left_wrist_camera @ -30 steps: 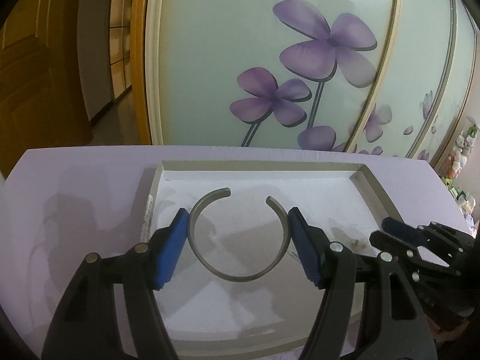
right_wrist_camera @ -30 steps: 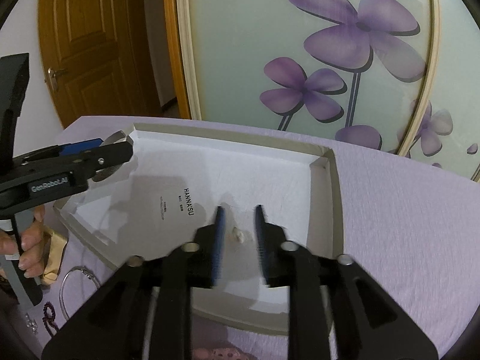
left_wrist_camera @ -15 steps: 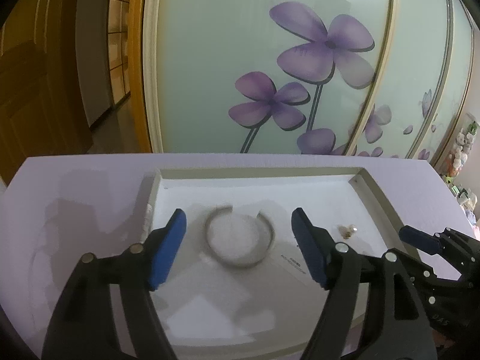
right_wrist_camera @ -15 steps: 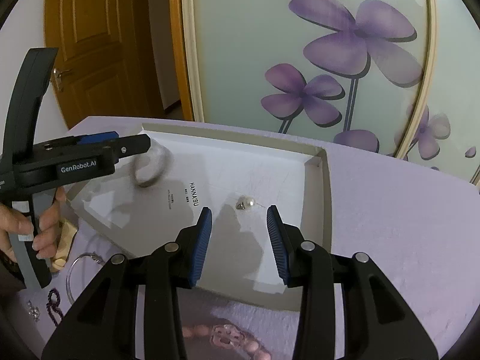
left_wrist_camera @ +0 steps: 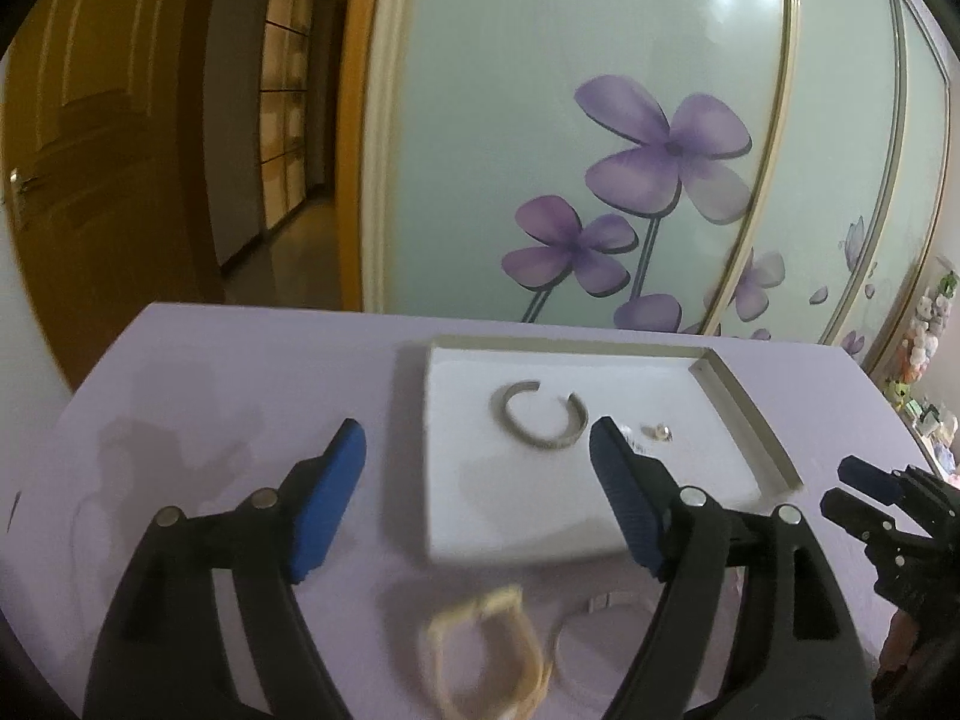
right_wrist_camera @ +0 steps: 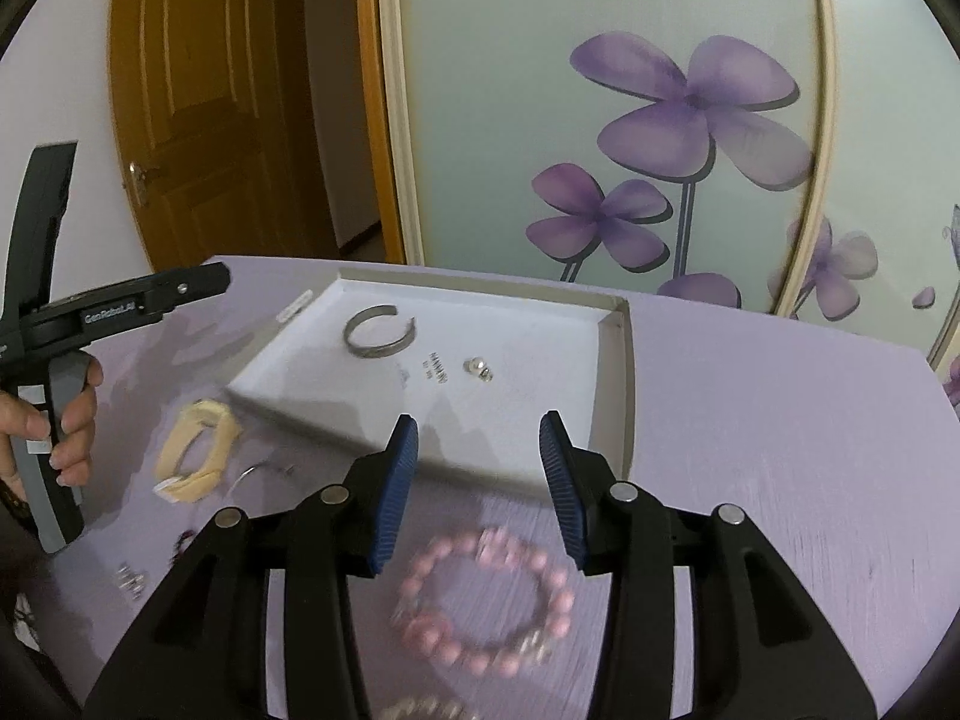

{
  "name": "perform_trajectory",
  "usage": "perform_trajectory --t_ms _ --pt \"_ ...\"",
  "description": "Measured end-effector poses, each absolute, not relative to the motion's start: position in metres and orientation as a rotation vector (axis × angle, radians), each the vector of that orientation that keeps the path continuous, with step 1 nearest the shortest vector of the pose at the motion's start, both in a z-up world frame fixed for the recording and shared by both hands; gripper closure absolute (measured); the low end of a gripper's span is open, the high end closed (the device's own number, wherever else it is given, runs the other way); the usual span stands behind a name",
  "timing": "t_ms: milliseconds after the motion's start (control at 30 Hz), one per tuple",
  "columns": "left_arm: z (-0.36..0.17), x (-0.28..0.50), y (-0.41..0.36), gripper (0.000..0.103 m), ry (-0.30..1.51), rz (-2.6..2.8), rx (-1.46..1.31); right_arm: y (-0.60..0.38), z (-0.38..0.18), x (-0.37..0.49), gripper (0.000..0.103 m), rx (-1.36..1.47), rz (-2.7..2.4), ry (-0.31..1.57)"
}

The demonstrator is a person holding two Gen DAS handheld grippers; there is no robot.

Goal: Organize jewelry
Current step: 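Grasp the silver earring cluster with left while right moves to another pearl stud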

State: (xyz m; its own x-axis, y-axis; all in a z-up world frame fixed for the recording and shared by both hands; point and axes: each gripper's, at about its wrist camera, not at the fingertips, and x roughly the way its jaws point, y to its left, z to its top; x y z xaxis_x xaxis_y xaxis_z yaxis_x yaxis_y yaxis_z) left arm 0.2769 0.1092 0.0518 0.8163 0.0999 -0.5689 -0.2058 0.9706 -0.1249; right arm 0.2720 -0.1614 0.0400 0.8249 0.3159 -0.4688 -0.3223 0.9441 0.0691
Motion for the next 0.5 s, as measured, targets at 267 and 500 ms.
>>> perform_trajectory --t_ms 267,500 --pt "0.039 0.184 0.099 0.026 0.600 0.161 -0.188 -0.166 0.022 0.190 0.058 0.048 0.356 0.474" --pt "0.001 0.132 0.078 0.027 0.687 0.131 -0.208 -0.161 -0.001 0.146 0.058 0.089 0.380 0.461"
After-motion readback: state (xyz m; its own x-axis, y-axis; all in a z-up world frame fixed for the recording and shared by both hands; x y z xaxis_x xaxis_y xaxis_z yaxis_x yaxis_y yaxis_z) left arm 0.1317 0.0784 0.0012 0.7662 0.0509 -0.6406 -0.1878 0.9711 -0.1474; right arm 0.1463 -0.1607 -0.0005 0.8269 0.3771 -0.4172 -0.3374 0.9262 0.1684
